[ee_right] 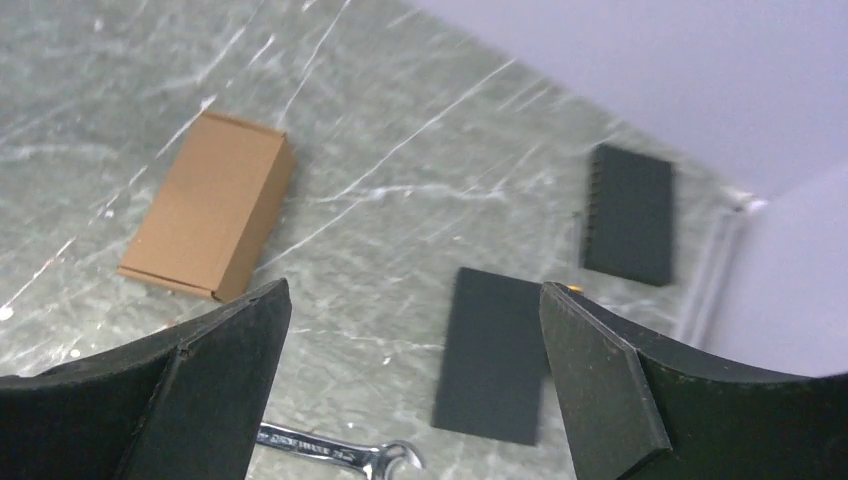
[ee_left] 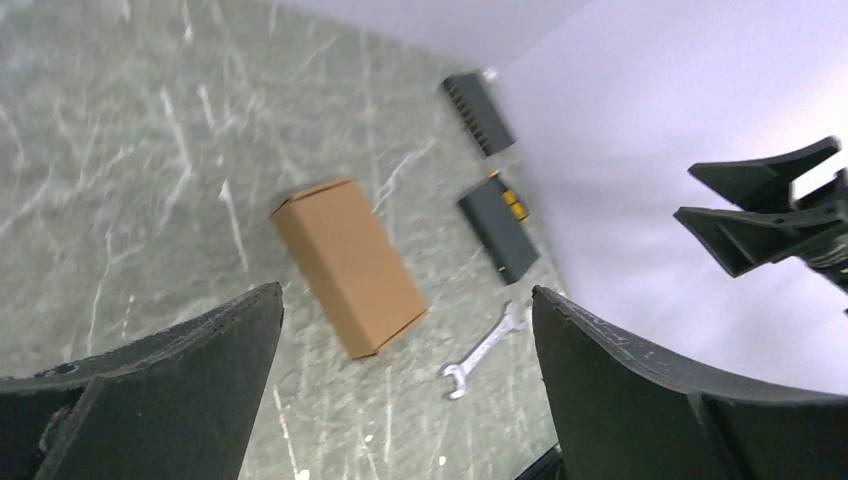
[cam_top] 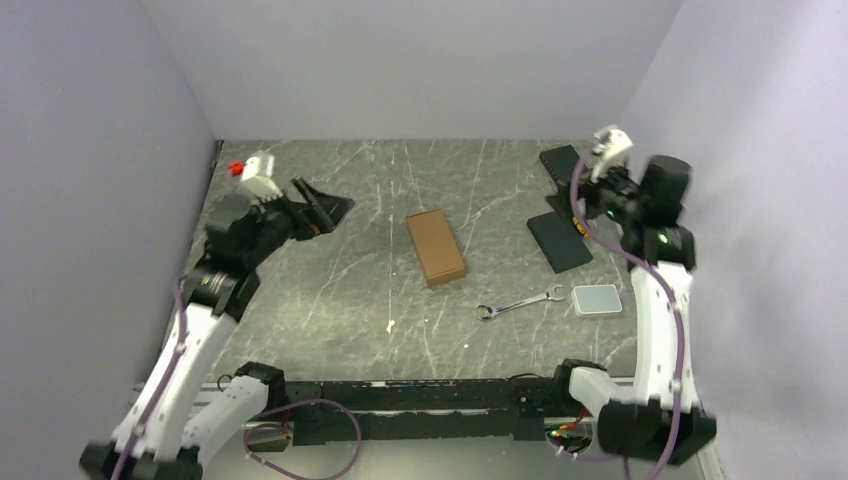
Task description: Fold the paper box
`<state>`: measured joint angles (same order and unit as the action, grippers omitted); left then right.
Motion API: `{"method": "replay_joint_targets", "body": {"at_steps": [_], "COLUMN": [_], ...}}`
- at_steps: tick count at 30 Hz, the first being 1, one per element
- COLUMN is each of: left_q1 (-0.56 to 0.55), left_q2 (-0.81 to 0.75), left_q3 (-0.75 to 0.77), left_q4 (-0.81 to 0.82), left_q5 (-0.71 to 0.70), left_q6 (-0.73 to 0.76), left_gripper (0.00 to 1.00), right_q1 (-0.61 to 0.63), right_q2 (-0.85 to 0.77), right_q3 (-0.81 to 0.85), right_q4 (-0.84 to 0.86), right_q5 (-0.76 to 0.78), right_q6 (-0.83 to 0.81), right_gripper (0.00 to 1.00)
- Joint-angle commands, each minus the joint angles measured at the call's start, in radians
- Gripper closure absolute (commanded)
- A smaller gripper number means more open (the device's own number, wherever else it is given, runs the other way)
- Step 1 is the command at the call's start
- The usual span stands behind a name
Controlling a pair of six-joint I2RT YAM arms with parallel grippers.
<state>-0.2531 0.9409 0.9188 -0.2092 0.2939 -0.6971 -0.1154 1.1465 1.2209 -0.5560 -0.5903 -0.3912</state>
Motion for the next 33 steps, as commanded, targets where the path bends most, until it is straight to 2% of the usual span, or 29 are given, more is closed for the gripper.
{"method": "replay_joint_targets", "body": {"at_steps": [1,3,7,12,16,19,27,33], "left_q1": [-0.002,-0.002,-0.002,-0.001,-0.002,-0.002,-0.002,-0.001], "left_q2": [-0.19,-0.256,-0.323,-0.35,-0.372,-0.399,-0.423,-0.401], "left_q3": [0.024,0.042,0.084,0.131,0.152,0.146,0.14,0.114], "left_q4": [-0.164,-0.214,-0.332,-0.447,-0.5,-0.51,-0.531,-0.503], "left_q5": [0.046,0.065,0.083,0.11,0.107,0.109,0.088,0.097], "left_q6": [0.007,0.006,0.026,0.066,0.091,0.087,0.095,0.106], "left_gripper": [0.01,0.0,0.0,0.0,0.0,0.0,0.0,0.0], "right_q1": [-0.136,-0.141,-0.142,-0.142,-0.142,-0.142,-0.141,-0.142], "right_q2": [-0.175,-0.237,-0.384,-0.495,-0.52,-0.528,-0.532,-0.548], "right_q3": [0.001,0.033,0.044,0.079,0.044,0.02,0.004,-0.071], "right_q4": [-0.127,-0.168,-0.123,-0.154,-0.173,-0.175,-0.159,-0.113], "right_q5": [-0.204,-0.194,-0.064,-0.012,0.107,0.172,0.216,0.247], "right_q6": [0.066,0.188,0.363,0.389,0.444,0.466,0.493,0.43], "right_gripper": [0.01,0.01,0.01,0.01,0.01,0.0,0.0,0.0]}}
